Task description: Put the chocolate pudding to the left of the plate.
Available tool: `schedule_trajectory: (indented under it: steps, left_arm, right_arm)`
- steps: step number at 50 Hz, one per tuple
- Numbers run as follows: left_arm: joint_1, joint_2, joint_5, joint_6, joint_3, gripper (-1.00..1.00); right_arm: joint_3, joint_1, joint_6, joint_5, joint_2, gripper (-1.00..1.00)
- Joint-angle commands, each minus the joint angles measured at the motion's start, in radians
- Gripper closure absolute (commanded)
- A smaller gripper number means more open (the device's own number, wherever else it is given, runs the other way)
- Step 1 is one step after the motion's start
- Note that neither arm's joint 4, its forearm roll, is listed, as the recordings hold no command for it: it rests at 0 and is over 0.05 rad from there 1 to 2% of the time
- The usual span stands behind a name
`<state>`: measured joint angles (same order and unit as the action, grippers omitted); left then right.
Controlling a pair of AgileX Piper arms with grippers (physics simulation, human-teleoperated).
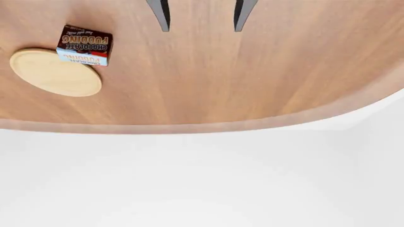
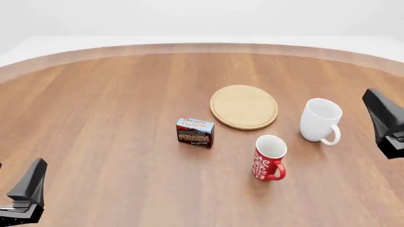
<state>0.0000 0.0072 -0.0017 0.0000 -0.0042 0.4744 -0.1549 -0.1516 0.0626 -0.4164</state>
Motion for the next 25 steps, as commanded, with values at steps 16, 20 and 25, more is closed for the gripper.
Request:
schedule_trajectory:
  steps: [16, 20, 25]
  left_arm:
    - [0.000, 0.000, 0.000, 0.000, 0.000, -1.00]
    - [0.000, 0.000, 0.000, 0.000, 0.000, -1.00]
    - [0.000, 0.000, 0.000, 0.000, 0.000, -1.00]
  right_arm:
    - [0.597, -0.234, -0.248, 0.371, -0.563, -1.00]
    - [0.647, -0.259, -0.276, 0.444, -0.621, -1.00]
    - [0.679, -0.250, -0.312, 0.483, -0.675, -1.00]
